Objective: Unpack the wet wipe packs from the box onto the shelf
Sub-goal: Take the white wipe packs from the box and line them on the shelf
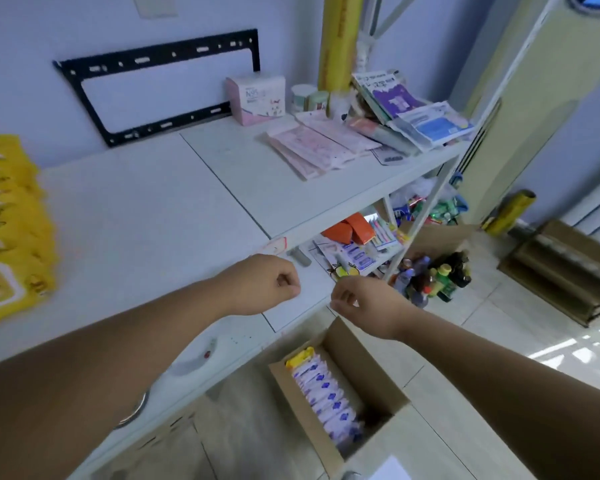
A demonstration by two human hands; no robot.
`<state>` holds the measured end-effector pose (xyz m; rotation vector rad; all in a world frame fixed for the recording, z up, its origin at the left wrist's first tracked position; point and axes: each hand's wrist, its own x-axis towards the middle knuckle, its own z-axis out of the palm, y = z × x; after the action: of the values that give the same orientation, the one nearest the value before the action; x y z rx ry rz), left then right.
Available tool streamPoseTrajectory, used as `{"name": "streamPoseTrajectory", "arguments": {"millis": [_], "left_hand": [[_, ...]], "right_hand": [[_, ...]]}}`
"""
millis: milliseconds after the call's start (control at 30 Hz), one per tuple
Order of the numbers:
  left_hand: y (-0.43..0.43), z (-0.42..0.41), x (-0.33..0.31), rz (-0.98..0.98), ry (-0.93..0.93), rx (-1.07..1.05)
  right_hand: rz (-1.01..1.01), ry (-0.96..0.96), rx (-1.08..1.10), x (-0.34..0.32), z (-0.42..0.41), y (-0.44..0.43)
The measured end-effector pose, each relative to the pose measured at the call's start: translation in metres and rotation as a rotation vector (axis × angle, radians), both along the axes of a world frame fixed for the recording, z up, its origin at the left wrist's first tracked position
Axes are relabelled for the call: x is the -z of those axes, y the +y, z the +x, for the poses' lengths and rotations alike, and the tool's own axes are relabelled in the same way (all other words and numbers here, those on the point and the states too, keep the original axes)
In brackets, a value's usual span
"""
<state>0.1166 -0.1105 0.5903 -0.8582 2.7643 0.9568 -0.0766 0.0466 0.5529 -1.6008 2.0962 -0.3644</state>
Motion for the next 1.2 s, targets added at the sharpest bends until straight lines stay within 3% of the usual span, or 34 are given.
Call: {"name": "streamPoseTrajectory", "arguments": {"millis": [467,900,1200], "left_hand": [[0.054,-0.070,0.138,0.161,-0.160,-0.072],[0.032,-0.119,0.368,0.228,-0.285,-0.091],[0.010,-0.127,0.516,0.162,-0.354,-0.123]], "right_hand": [[0.234,-0.124,-0.008,0.108,-0.104,0.059],[0.388,-0.229,0.212,0.307,-0.127,0.064],[0.428,-0.280,0.295,0.458,-0.130,0.063]]}}
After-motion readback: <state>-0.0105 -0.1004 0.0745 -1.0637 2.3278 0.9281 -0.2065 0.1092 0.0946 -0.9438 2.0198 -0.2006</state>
